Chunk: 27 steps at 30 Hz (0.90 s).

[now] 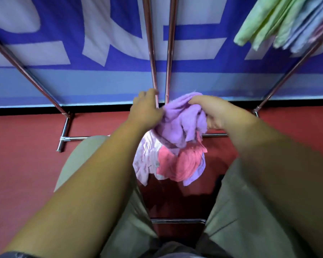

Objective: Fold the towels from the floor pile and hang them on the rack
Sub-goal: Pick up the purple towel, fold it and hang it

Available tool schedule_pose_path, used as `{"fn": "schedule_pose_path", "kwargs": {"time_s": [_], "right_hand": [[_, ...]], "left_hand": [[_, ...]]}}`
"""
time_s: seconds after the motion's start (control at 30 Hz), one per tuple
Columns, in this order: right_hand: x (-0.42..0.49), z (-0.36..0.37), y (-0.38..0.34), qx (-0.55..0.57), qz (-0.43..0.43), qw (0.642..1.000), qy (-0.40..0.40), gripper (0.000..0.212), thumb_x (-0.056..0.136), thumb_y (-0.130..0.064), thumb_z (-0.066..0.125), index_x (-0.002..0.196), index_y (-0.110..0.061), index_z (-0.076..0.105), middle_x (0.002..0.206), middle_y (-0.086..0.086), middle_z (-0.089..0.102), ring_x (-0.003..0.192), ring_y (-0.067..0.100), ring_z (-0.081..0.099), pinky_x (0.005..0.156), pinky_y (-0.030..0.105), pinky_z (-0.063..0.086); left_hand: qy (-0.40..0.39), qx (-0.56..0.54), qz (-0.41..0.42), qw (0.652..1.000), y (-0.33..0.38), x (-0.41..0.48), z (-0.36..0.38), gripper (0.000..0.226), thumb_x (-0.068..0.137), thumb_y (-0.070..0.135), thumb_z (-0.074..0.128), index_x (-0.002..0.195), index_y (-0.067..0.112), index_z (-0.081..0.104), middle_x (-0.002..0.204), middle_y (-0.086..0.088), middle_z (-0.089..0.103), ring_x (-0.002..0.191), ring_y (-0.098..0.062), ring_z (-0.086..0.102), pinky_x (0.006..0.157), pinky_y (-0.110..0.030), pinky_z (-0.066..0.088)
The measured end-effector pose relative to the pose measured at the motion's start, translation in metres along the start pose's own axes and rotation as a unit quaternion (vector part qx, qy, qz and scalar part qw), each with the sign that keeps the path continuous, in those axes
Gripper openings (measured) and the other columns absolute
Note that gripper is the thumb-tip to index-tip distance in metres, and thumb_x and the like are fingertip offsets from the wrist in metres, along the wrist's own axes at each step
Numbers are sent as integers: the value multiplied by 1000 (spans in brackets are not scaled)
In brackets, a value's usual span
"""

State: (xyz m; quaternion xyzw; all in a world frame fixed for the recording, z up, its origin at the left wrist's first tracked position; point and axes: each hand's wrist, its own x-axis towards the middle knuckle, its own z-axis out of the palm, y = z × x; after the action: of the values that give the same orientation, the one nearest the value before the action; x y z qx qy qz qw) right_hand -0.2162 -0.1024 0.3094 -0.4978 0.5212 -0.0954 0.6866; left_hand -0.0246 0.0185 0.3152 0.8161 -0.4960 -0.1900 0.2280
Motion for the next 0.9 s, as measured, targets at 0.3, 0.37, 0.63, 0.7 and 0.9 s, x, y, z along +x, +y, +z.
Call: {"fn": "schedule_pose_path", "kwargs": {"time_s": [0.3,0.37,0.63,0.7,0.9], "right_hand": [[-27,27,12,201,12,979,-21,42,108,-29,46,108,5,70,114,28,69,116,41,67,113,45,47],[-26,25,9,210,24,977,7,37,107,-25,50,115,5,70,105,20,76,107,33,73,104,44,55],[-17,16,2,285,63,953,77,19,102,8,40,96,5,58,70,13,66,43,12,66,45,22,54],[-16,19,2,255,68,963,62,18,101,6,44,95,3,60,79,12,67,46,11,66,46,22,55],[-26,33,-8,113,-9,994,0,44,94,8,38,122,-5,69,96,7,74,86,18,70,82,36,61]], "left_hand": [[-265,-215,91,936,27,-41,30,52,80,20,90,121,33,62,111,8,74,106,-11,70,96,-26,57],[-141,-218,67,963,23,-34,29,26,92,10,75,106,30,67,96,8,71,90,-10,67,81,-23,54],[-6,-300,-43,953,8,-10,28,22,104,32,59,100,17,74,91,-4,78,81,-22,69,78,-40,58],[-8,-302,-27,953,11,-9,28,31,101,44,62,97,17,76,87,2,78,81,-20,70,85,-39,58],[-17,-312,-32,950,13,-4,26,39,100,51,66,85,18,80,73,3,73,69,-15,60,79,-35,57]]}}
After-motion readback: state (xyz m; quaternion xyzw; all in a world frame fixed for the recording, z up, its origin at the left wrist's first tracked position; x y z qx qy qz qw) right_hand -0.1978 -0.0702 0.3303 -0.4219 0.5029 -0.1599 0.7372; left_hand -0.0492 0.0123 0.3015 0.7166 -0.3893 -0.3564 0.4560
